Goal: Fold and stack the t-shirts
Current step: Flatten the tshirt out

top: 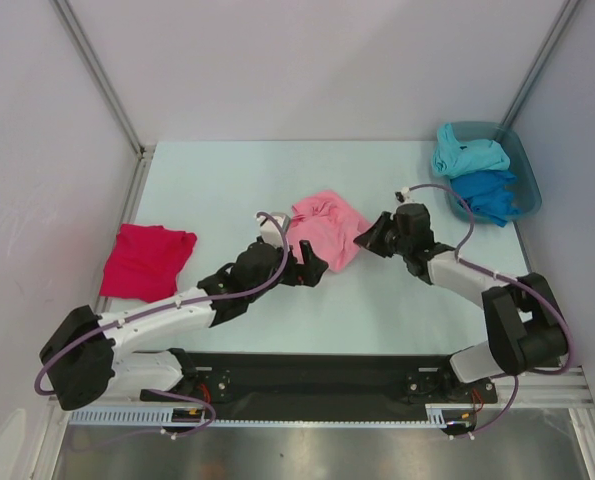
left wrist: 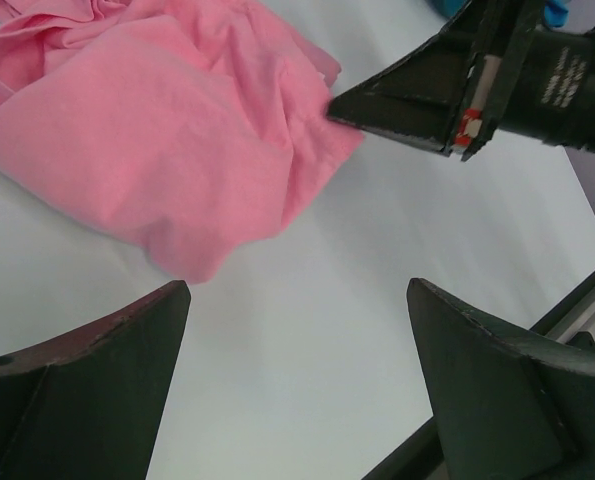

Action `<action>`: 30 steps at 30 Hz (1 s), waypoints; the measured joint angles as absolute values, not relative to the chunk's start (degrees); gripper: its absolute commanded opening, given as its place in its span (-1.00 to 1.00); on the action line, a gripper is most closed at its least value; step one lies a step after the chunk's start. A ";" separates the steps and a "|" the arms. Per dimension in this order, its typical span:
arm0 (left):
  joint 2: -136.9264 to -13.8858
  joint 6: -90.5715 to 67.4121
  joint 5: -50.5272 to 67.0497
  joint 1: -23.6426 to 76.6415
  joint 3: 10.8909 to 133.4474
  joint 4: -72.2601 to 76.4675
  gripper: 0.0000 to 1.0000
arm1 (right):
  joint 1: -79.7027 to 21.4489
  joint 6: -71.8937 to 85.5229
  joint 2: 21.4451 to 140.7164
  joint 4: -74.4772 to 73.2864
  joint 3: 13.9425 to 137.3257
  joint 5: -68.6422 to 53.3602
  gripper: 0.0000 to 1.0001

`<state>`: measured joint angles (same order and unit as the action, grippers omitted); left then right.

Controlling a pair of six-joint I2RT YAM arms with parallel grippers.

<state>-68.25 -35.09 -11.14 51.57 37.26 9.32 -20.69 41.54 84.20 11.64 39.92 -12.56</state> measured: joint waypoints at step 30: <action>-69.93 -36.64 -8.84 51.64 35.66 12.80 0.89 | -34.20 34.04 78.81 -9.63 89.14 -12.51 -1.00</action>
